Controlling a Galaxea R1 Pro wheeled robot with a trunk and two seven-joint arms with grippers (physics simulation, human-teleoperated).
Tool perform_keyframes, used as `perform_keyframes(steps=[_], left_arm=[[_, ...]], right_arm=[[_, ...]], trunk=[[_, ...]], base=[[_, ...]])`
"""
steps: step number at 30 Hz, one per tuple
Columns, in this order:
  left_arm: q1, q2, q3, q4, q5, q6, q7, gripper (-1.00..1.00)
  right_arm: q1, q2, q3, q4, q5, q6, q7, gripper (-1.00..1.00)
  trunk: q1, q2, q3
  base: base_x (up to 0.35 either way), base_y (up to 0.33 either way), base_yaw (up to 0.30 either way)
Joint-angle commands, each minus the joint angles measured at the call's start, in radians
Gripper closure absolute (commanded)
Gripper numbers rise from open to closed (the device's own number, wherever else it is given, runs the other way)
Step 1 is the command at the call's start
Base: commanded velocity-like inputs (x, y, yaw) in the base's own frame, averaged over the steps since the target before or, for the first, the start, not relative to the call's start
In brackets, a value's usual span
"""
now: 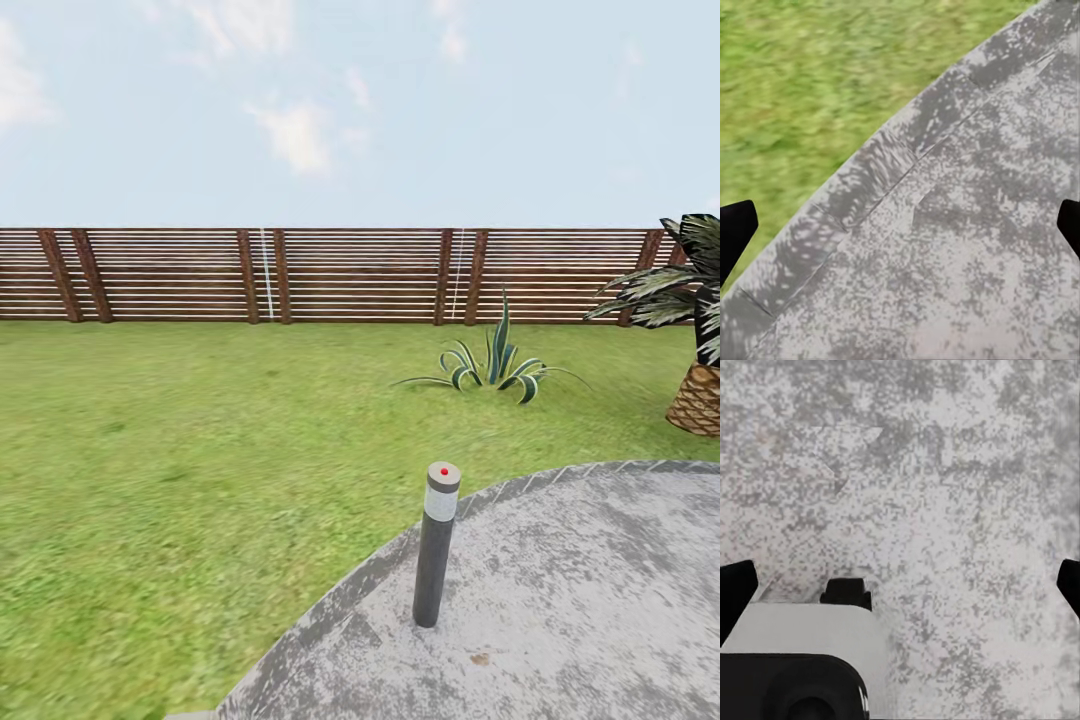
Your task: In the garden, pick up the pesticide atomizer on the floor and spray pesticide onto both trees until each tree trunk is fully covered.
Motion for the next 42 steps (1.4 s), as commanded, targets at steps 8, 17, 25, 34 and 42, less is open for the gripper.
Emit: perform_keyframes(steps=[8,17,25,34,42], left_arm=[[0.004,-0.003,-0.007,0.001,-0.005,-0.014,-0.001,-1.0],[0.004,0.001,-0.002,0.054,0.002,-0.115,-0.001,-1.0],[0.003,0.001,-0.003,0.084,0.003,-0.125,-0.001,-1.0],[0.003,-0.001,-0.003,0.092,0.001,-0.126,-0.001,-1.0],[0.003,0.001,-0.003,0.092,0.004,-0.126,-0.001,-1.0]], right_arm=[[-0.001,-0.05,-0.011,-0.334,-0.003,0.0,0.0,-1.0],[-0.001,-0.002,-0.008,-0.447,-0.001,-0.101,0.007,-1.0],[-0.001,0.007,-0.009,-0.328,-0.004,-0.227,0.009,-1.0],[-0.001,0.006,-0.016,-0.326,-0.004,-0.228,0.005,-1.0],[-0.001,0.006,-0.016,-0.325,-0.004,-0.228,0.003,-1.0]], trunk=[[0.0,0.0,0.0],[0.0,0.0,0.0],[0.0,0.0,0.0],[0.0,0.0,-0.005],[0.004,-0.007,-0.018]], base=[[0.0,0.0,0.0],[0.0,0.0,0.0],[0.0,0.0,-0.163],[0.0,0.0,-0.277],[0.0,0.0,-0.212]])
